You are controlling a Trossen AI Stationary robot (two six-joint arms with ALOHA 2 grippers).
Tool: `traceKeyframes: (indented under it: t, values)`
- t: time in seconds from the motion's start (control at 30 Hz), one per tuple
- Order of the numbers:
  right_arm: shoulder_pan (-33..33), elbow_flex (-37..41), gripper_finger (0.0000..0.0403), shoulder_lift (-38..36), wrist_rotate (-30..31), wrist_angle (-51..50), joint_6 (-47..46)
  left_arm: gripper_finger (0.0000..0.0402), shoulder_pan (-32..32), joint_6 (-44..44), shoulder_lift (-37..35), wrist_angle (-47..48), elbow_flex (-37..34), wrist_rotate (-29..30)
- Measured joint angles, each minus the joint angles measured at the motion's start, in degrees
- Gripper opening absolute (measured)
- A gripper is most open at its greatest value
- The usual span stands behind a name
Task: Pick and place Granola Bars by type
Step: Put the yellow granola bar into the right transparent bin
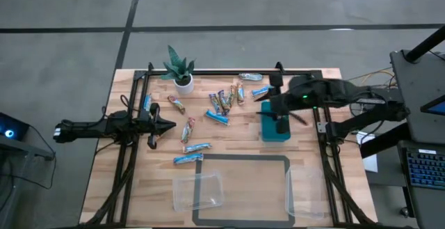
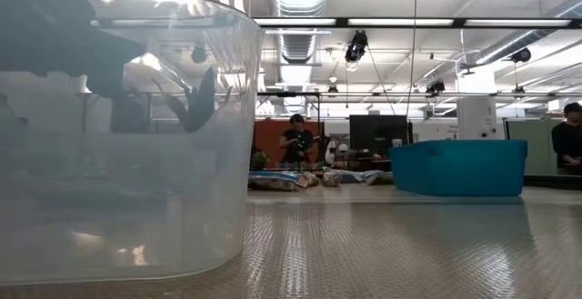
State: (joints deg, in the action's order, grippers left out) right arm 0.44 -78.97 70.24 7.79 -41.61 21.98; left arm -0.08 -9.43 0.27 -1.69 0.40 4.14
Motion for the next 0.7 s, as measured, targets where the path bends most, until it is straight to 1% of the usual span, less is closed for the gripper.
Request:
traceKeyframes:
  t: [0.17,0.27,0.33,0.53,0.7]
  values:
    - [-1.6,0.2,0.0167,4.6,11.3,-0.2,5.6,0.0,0.0,0.0,0.0,0.0,0.0,0.0]
    - [-3.7,-0.1,0.0173,6.5,16.2,-0.2,10.5,0.0,0.0,0.0,0.0,0.0,0.0,0.0]
    - [-5.6,-0.1,0.0182,7.4,16.8,0.0,13.7,0.0,0.0,0.0,0.0,0.0,0.0,0.0]
    - [-12.5,-0.1,0.0207,11.0,18.3,-0.2,19.5,0.0,0.0,0.0,0.0,0.0,0.0,0.0]
    - [-18.5,-0.1,0.0212,12.7,18.4,-0.2,23.9,0.0,0.0,0.0,0.0,0.0,0.0,0.0]
